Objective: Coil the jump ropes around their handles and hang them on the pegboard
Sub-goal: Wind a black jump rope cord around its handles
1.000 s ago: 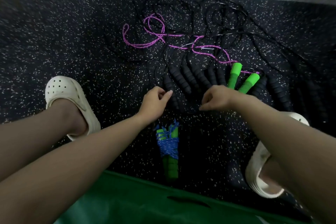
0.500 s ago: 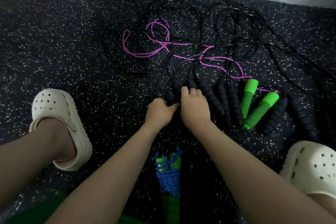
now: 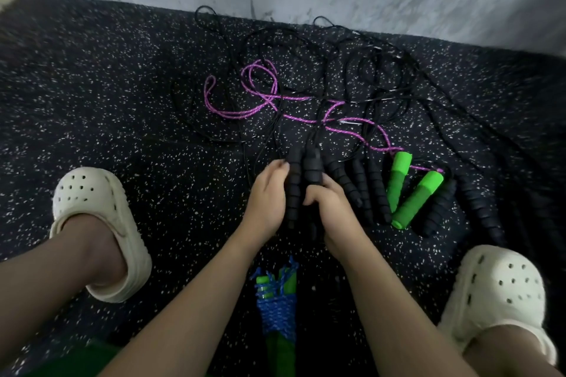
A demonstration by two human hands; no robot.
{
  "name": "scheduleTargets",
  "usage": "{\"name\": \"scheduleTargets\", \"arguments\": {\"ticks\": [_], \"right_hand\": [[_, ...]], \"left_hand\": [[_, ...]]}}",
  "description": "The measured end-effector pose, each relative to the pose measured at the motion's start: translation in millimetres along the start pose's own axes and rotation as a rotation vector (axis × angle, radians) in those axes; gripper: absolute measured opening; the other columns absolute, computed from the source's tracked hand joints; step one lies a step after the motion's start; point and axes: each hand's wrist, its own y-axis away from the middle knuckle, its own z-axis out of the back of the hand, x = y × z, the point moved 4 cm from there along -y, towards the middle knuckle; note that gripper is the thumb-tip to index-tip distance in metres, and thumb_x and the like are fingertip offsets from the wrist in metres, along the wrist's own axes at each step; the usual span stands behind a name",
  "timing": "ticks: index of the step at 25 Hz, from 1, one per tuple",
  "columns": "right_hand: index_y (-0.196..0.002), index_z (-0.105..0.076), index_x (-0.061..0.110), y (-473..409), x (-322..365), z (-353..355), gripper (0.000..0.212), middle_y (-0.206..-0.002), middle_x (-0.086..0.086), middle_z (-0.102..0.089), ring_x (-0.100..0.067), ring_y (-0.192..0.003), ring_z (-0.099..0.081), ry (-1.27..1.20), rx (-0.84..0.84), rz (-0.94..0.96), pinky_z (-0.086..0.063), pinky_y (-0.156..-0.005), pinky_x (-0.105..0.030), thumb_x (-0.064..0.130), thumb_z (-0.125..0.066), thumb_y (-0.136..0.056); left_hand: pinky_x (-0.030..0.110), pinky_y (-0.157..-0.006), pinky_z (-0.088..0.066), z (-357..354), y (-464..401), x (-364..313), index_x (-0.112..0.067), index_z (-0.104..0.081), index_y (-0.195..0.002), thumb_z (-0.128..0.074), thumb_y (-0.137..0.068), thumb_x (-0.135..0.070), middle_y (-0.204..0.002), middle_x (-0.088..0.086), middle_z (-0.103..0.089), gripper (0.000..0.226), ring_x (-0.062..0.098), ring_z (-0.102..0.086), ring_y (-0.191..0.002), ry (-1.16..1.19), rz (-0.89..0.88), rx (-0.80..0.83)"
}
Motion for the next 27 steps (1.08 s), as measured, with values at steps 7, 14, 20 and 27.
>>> {"name": "scheduleTargets", "arguments": {"ticks": [7, 14, 20, 27], "right_hand": [[-0.123, -0.07, 0.015, 49.6, 76.0, -9.6, 0.03, -0.116, -0.007, -0.076, -0.022, -0.109, -0.072, -0.143, 0.2, 0.136, -0.057, -0.087, -0.036, 0.033, -0.06, -0.101], [-0.1, -0.076, 0.012, 115.9, 139.0, -19.6, 0.016, -0.1, -0.011, -0.076, -0.024, -0.096, -0.072, -0.078, 0.331, 0.265, -0.057, -0.094, -0.043, 0.021, -0.064, -0.099], [-0.112, -0.071, 0.007, 174.4, 174.7, -31.3, 0.018, -0.097, -0.011, -0.076, -0.021, -0.089, -0.074, -0.077, 0.408, 0.29, -0.061, -0.079, -0.035, 0.017, -0.061, -0.101], [-0.096, -0.064, 0.011, 226.5, 266.5, -68.2, 0.012, -0.069, -0.001, -0.071, -0.014, -0.06, -0.069, 0.233, 0.296, 0.572, -0.056, -0.055, -0.026, 0.02, -0.059, -0.102]], "left_hand": [[0.017, -0.085, -0.049, -0.6, 42.8, -81.3, -0.018, -0.065, -0.119, -0.04, -0.111, -0.029, -0.108, -0.007, -0.072, 0.028, 0.002, -0.067, -0.1, 0.015, -0.3, -0.031], [0.024, -0.082, -0.051, 13.6, 94.7, -143.3, -0.026, -0.06, -0.12, -0.039, -0.109, -0.038, -0.105, -0.01, -0.07, 0.026, 0.004, -0.066, -0.096, -0.135, -0.548, -0.094], [0.035, -0.093, -0.043, 22.8, 123.6, -182.0, -0.018, -0.059, -0.108, -0.035, -0.11, -0.035, -0.1, -0.005, -0.059, 0.029, 0.014, -0.051, -0.102, -0.216, -0.7, -0.207], [0.035, -0.089, -0.044, 49.4, 134.1, -286.6, -0.022, -0.058, -0.104, -0.031, -0.111, -0.038, -0.102, -0.001, -0.061, 0.032, 0.019, -0.057, -0.103, -0.161, -0.665, -0.109]]}}
